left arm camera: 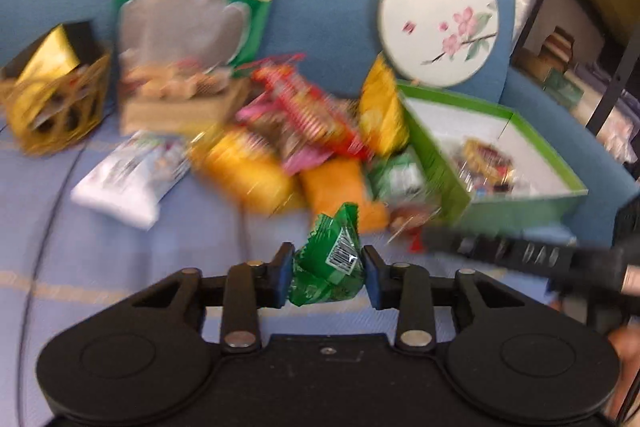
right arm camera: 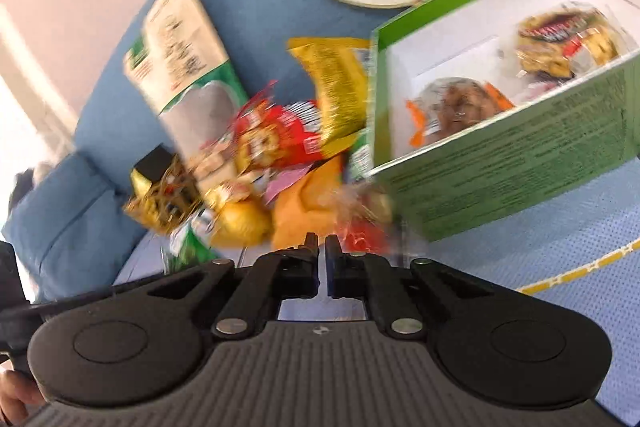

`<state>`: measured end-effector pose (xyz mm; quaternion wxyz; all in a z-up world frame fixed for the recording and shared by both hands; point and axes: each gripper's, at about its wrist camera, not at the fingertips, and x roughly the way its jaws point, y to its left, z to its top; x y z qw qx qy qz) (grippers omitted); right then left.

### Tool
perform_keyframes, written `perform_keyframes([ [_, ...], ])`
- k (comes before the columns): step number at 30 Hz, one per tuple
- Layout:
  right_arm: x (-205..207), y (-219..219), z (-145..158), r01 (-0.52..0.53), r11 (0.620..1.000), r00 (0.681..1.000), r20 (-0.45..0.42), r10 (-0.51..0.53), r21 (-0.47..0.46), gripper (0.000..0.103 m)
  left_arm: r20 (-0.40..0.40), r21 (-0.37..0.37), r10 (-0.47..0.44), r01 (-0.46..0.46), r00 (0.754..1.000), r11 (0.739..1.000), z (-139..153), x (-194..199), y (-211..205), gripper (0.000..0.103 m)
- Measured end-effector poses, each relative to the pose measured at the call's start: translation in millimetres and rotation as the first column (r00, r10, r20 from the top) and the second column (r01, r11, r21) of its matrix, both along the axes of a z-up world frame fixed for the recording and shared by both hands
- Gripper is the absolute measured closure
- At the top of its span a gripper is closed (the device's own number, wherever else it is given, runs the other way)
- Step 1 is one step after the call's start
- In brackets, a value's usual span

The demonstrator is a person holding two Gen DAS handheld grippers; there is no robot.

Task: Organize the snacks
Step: 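Grasp the green-wrapped candy with the left tool while the right tool grasps a clear candy packet, then carry both candies into the green box and release them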

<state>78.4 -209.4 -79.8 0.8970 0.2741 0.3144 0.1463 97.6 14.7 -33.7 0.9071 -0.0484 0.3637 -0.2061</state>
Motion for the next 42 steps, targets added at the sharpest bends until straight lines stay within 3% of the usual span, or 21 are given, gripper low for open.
perform_keyframes([
  [1, -2, 3, -1, 0.019, 1.0, 1.0, -0.005, -0.02, -0.018, 0.065, -0.001, -0.003, 0.02, -0.02, 1.0, 1.0, -3, -7, 8, 0.02],
  [2, -2, 5, -3, 0.035, 0.999, 0.999, -0.021, -0.035, -0.032, 0.039, -0.008, -0.007, 0.034, -0.034, 0.999, 0.999, -5, -11, 14, 0.0],
  [3, -1, 7, -5, 0.043, 0.998, 0.998, -0.04, -0.045, -0.041, 0.017, -0.016, -0.014, 0.052, -0.052, 0.999, 0.999, -7, -15, 19, 0.0],
  [4, 0, 8, -6, 0.05, 0.997, 0.997, -0.051, -0.052, -0.052, 0.016, -0.018, -0.022, 0.07, -0.07, 0.997, 0.997, -8, -19, 25, 0.0],
  [11, -9, 5, 7, 0.124, 0.967, 0.992, 0.054, -0.114, -0.224, 0.017, 0.045, 0.0, 0.053, -0.053, 0.998, 0.999, -2, -37, 30, 0.0],
  [15, 19, 4, -4, 0.099, 0.969, 0.994, -0.013, -0.105, -0.226, 0.019, 0.051, -0.006, 0.053, -0.052, 0.997, 0.999, -1, -34, 29, 0.0],
  [16, 23, 5, -8, 0.074, 0.974, 0.996, -0.038, -0.085, -0.216, 0.029, 0.044, -0.01, 0.052, -0.052, 0.998, 0.999, -1, -33, 27, 0.0],
  [17, 23, 7, -9, 0.041, 0.975, 0.998, -0.045, -0.052, -0.217, 0.064, 0.043, -0.014, 0.049, -0.049, 0.998, 0.999, -1, -32, 27, 0.0],
  [18, 21, 8, -7, -0.003, 0.979, 0.999, -0.045, -0.007, -0.206, 0.074, 0.047, -0.017, 0.049, -0.048, 0.998, 0.999, 0, -32, 26, 0.0],
  [22, 4, 13, 6, -0.097, 0.982, 0.995, -0.005, 0.097, -0.162, 0.072, 0.064, 0.006, 0.051, -0.052, 0.997, 0.999, 0, -33, 27, 0.0],
  [25, 5, 12, 6, -0.048, 0.976, 0.999, -0.012, 0.046, -0.211, 0.043, 0.047, 0.012, 0.048, -0.048, 0.998, 0.999, -2, -34, 27, 0.0],
  [27, 7, 9, 5, -0.022, 0.979, 1.0, -0.015, 0.019, -0.201, 0.008, 0.058, 0.022, 0.039, -0.041, 0.998, 0.999, -2, -36, 27, 0.0],
  [29, 12, 11, 6, 0.005, 0.977, 1.0, 0.006, -0.004, -0.213, 0.0, 0.064, 0.04, 0.028, -0.031, 0.998, 0.999, -3, -36, 25, 0.0],
  [32, 23, 21, 4, 0.044, 0.96, 0.999, 0.006, -0.044, -0.277, 0.0, 0.064, 0.055, 0.018, -0.022, 0.998, 0.998, -5, -35, 21, 0.0],
  [36, 28, 21, -6, 0.002, 0.964, 1.0, -0.022, -0.008, -0.267, 0.0, 0.057, 0.072, 0.02, -0.024, 0.998, 0.997, -9, -30, 18, 0.0],
  [37, 29, 21, -8, -0.009, 0.964, 1.0, -0.02, 0.003, -0.266, 0.007, 0.047, 0.069, 0.022, -0.025, 0.999, 0.997, -12, -27, 18, 0.0],
  [38, 29, 21, -9, -0.011, 0.961, 1.0, -0.027, 0.004, -0.276, 0.033, 0.028, 0.065, 0.017, -0.019, 0.999, 0.998, -15, -24, 18, 0.0],
  [39, 29, 21, -8, -0.018, 0.958, 1.0, -0.026, 0.011, -0.285, 0.042, -0.002, 0.062, 0.0, 0.0, 1.0, 0.998, -19, -19, 17, 0.001],
  [40, 28, 20, -6, -0.024, 0.96, 0.999, -0.028, 0.017, -0.28, 0.044, -0.029, 0.068, -0.012, 0.014, 0.999, 0.998, -23, -14, 16, 0.05],
  [41, 26, 19, -4, -0.029, 0.963, 0.999, -0.03, 0.022, -0.267, 0.045, -0.052, 0.066, -0.021, 0.024, 0.998, 0.998, -26, -10, 15, 0.059],
  [42, 23, 19, -2, -0.035, 0.964, 0.999, -0.024, 0.03, -0.262, 0.045, -0.038, 0.061, -0.015, 0.017, 0.999, 0.998, -27, -11, 15, 0.056],
])
